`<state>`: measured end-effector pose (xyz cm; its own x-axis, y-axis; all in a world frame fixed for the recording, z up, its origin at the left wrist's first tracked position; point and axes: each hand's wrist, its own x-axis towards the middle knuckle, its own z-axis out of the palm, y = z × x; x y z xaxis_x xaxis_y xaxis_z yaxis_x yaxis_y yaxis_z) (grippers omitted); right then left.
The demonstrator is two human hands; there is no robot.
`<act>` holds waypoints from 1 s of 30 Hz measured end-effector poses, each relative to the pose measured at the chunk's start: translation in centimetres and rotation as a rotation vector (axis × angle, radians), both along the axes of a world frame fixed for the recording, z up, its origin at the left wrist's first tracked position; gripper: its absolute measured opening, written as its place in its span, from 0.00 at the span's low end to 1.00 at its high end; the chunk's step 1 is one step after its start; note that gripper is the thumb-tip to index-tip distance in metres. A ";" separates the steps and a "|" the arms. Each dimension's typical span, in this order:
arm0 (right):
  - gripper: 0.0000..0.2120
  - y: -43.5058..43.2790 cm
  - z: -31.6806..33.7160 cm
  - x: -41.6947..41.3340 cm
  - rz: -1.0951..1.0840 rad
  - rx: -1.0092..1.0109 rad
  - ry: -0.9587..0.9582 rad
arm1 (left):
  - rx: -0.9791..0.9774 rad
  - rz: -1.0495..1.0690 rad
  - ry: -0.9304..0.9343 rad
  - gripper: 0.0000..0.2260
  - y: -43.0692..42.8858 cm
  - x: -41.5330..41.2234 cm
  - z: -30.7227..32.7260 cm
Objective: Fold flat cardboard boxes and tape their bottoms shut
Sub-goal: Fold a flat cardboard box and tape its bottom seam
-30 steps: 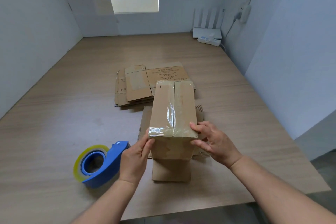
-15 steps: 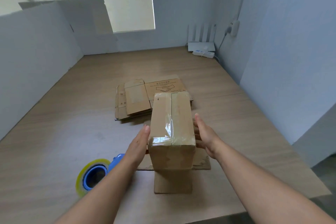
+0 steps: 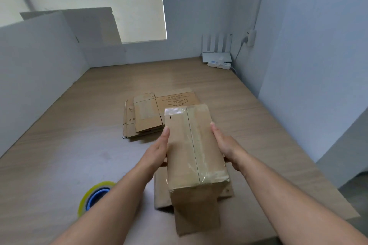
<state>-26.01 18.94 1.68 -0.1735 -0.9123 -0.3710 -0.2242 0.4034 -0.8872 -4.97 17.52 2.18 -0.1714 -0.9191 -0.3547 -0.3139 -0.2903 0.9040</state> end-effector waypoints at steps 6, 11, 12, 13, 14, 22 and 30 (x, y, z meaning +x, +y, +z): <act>0.39 -0.7 3.3 -1.8 -0.073 -0.328 -0.403 | -0.229 0.142 0.485 0.33 -0.9 0.6 3.8; 0.32 -0.7 2.3 -1.9 -0.119 -0.284 -0.395 | -0.160 0.223 0.482 0.35 -0.7 1.1 3.2; 0.33 -0.5 1.8 -1.8 -0.089 -0.241 -0.359 | -0.126 0.193 0.452 0.36 -0.5 1.2 2.8; 0.35 -0.2 1.2 -1.6 -0.050 -0.196 -0.328 | -0.093 0.156 0.418 0.35 -0.1 1.2 2.3; 0.37 0.1 0.6 -1.4 -0.017 -0.153 -0.302 | -0.064 0.130 0.382 0.32 0.3 1.1 1.8; 0.23 0.2 -0.1 -1.1 -0.047 -0.079 -0.283 | -0.186 0.153 0.012 0.29 1.3 0.6 0.6; 0.23 0.1 0.8 -0.6 -0.037 -0.072 -0.195 | -0.321 -0.132 -0.600 0.26 0.2 -1.2 2.6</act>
